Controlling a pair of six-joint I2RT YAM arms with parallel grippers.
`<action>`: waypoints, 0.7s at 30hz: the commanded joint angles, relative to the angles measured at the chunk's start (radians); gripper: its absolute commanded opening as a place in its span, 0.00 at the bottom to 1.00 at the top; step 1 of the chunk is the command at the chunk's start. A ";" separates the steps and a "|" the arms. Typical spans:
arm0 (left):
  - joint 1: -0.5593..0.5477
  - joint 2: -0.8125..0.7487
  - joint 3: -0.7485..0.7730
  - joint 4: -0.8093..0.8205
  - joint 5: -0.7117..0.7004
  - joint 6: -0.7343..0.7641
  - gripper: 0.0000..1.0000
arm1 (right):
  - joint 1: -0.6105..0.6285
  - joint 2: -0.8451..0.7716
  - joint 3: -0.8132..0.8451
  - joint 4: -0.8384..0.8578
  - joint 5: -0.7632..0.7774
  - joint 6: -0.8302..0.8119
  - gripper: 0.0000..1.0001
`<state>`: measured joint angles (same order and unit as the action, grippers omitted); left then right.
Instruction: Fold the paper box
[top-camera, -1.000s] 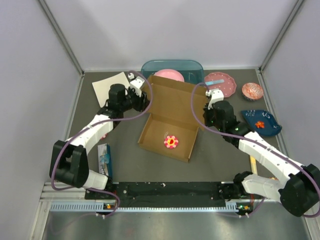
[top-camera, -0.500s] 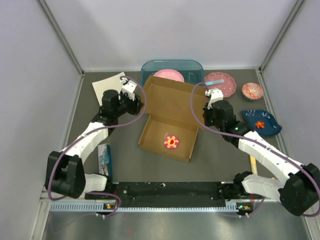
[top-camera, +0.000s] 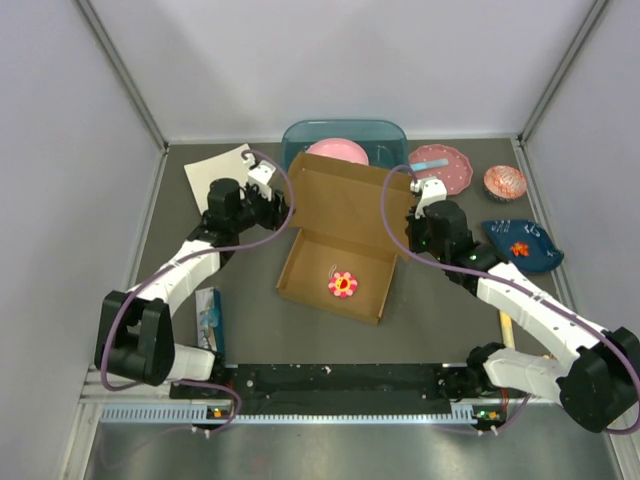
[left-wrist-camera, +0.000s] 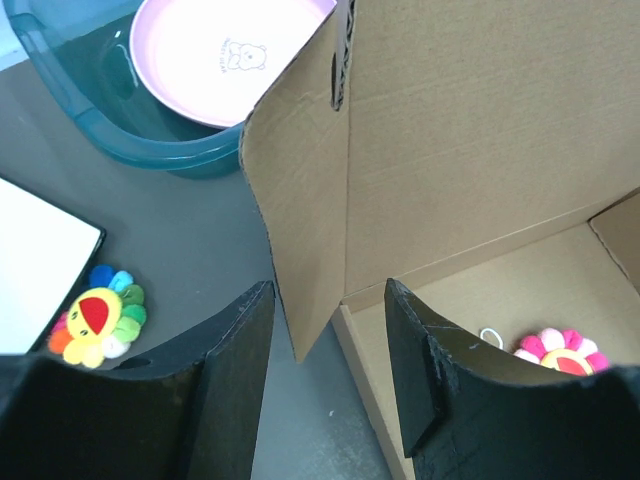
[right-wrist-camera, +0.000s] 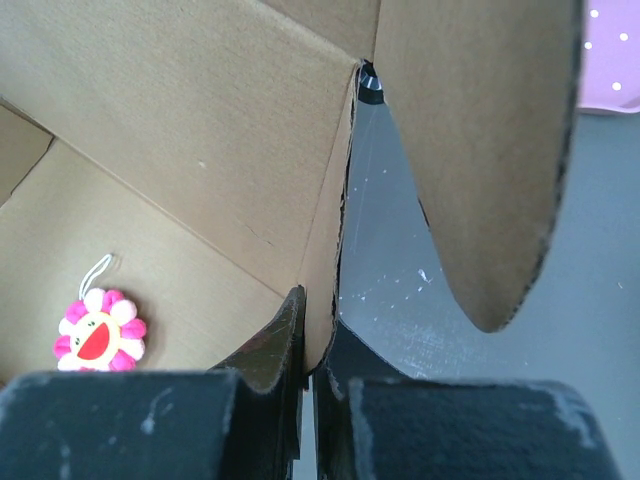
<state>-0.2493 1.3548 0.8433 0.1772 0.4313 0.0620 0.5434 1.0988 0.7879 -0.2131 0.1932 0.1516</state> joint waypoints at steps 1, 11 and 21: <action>0.001 0.026 0.037 0.087 0.082 -0.025 0.53 | 0.017 -0.004 0.002 -0.088 -0.038 -0.027 0.00; 0.001 0.070 0.089 0.091 0.147 -0.048 0.28 | 0.017 0.007 0.007 -0.088 -0.037 -0.032 0.00; -0.059 0.020 0.033 0.105 0.061 -0.011 0.04 | 0.018 0.018 0.013 -0.088 -0.035 -0.023 0.00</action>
<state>-0.2581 1.4273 0.8928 0.2176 0.5179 0.0265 0.5434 1.0992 0.7879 -0.2134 0.1909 0.1490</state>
